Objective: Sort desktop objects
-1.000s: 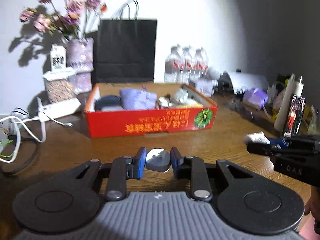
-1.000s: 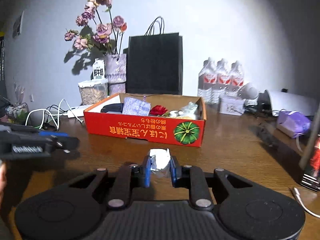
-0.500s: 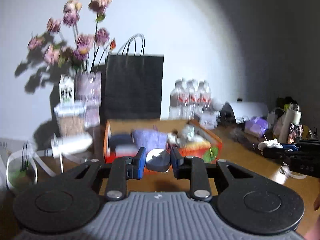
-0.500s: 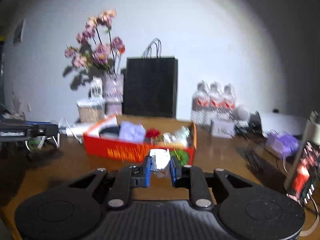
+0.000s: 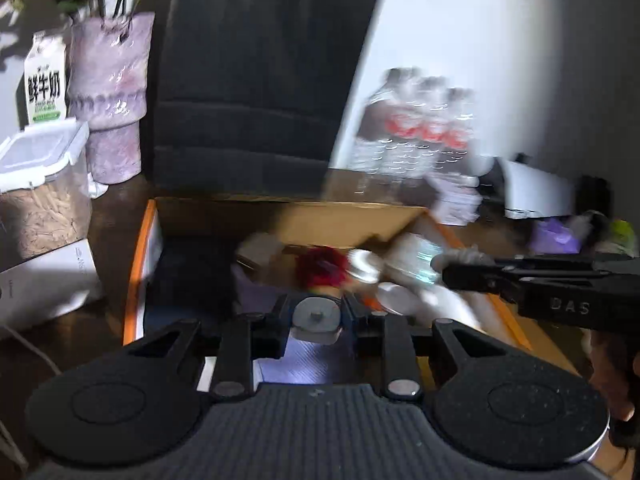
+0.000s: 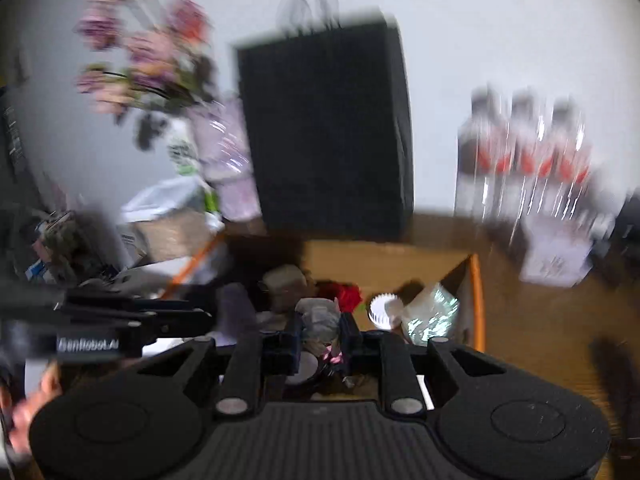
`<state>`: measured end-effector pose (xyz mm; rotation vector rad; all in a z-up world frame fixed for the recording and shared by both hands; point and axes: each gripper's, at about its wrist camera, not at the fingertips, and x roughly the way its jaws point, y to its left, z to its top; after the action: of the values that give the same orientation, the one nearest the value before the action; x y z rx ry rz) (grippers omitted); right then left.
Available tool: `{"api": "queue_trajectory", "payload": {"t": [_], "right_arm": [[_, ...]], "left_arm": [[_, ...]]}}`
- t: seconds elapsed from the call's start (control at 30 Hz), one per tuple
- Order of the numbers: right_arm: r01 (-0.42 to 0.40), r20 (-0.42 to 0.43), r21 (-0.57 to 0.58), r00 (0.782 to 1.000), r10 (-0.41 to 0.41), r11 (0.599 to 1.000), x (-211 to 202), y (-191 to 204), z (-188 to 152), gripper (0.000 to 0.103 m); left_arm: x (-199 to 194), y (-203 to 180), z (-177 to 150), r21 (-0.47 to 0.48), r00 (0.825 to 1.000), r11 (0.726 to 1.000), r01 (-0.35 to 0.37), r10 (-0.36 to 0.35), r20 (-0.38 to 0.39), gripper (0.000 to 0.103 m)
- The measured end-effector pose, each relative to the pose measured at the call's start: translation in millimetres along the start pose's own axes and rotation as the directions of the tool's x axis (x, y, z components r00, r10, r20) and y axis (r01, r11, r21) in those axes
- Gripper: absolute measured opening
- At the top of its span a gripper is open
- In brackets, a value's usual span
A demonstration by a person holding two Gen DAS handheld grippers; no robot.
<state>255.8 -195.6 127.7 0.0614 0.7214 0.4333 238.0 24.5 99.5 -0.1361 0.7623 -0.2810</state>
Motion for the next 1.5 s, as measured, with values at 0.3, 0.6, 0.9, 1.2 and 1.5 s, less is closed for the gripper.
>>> {"api": "queue_trajectory", "payload": {"t": [0.3,0.6,0.9,1.2,1.5], "right_arm": [[0.069,-0.229,0.121,0.973,-0.040,0.990,122,-41,12,0.022],[0.130,-0.061,0.102,0.990,-0.125,0.986,69,-37,17,0.060],[0.205,0.178,-0.086,0.966,-0.187,0.975,-46,4,-23,0.081],[0.177,0.200,-0.160,0.969,-0.144,0.971,-119,43,-133,0.086],[0.176,0.149,-0.063,0.975,-0.166,0.982,-141,56,-234,0.086]], "left_arm": [[79,0,35,0.045,0.995,0.996,-0.072,0.075,-0.070,0.044],[32,-6,40,0.055,0.991,0.990,-0.128,0.125,0.053,0.085],[-78,-44,13,0.052,0.978,0.993,-0.110,0.099,0.184,0.103],[-153,-78,-102,0.115,0.968,0.992,-0.057,0.027,0.251,0.103],[-160,-85,-224,0.121,0.957,0.974,-0.191,0.158,0.244,0.103]]}}
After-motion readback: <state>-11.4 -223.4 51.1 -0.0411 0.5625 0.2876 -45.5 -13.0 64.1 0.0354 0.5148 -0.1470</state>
